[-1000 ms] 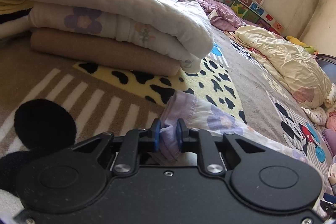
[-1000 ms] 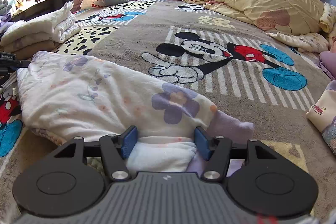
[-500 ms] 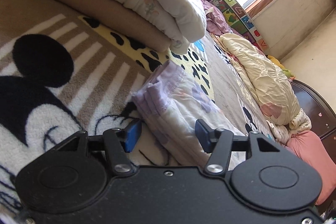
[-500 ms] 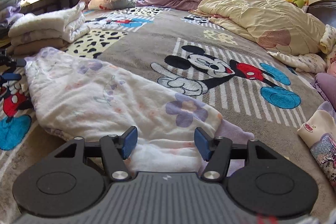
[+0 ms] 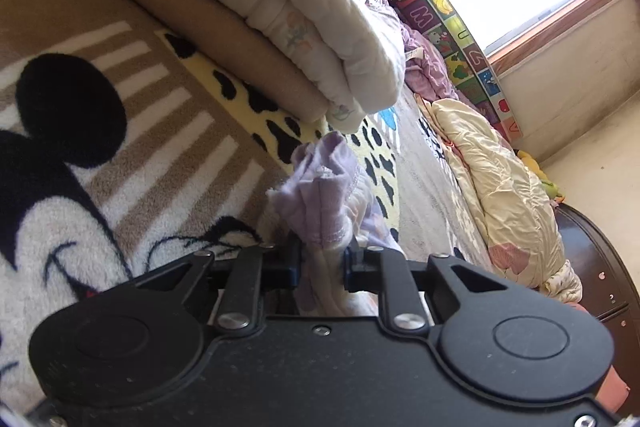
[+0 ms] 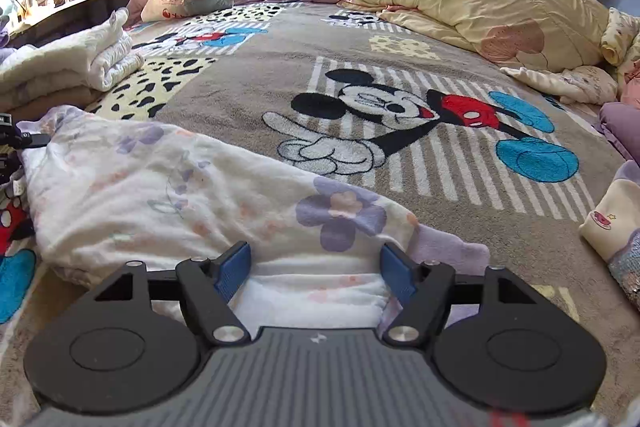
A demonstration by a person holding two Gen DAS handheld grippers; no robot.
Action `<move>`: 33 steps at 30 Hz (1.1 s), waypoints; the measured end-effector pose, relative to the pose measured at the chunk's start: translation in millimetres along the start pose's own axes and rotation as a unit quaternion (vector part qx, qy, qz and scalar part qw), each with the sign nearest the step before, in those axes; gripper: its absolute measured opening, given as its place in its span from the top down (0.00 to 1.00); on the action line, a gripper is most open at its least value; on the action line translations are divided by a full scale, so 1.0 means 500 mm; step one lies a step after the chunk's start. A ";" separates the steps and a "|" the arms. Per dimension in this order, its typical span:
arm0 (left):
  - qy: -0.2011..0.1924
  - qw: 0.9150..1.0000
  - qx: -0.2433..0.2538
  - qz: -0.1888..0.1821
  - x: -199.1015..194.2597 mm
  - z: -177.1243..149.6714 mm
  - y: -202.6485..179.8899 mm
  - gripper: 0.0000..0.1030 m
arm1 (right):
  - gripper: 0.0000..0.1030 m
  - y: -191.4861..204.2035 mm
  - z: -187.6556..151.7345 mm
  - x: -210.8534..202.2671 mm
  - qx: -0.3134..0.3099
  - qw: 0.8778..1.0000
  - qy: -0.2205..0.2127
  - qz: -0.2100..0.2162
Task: Fold clothes
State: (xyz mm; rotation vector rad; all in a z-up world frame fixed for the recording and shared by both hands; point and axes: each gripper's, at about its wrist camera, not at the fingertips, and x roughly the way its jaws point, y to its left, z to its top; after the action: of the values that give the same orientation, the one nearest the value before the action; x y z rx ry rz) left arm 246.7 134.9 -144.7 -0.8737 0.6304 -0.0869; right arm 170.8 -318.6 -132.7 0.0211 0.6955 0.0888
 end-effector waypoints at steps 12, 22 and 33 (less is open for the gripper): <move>-0.017 0.994 -0.097 0.040 -0.127 -0.041 0.090 0.83 | 0.12 -0.195 -0.123 -0.020 0.381 0.920 -0.006 0.088; -0.020 0.995 -0.096 0.017 -0.198 -0.027 0.069 0.84 | 0.71 -0.131 -0.095 -0.013 0.396 0.907 -0.002 0.143; 0.003 0.994 -0.105 0.017 -0.226 -0.050 0.170 0.49 | 0.64 -0.131 -0.137 -0.092 0.321 0.942 0.045 0.087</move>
State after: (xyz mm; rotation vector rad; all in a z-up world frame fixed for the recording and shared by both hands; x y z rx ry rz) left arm 125.7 209.3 -164.9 -1.0665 0.6672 0.0080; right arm 96.4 -388.7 -159.1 0.7096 0.7893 0.0288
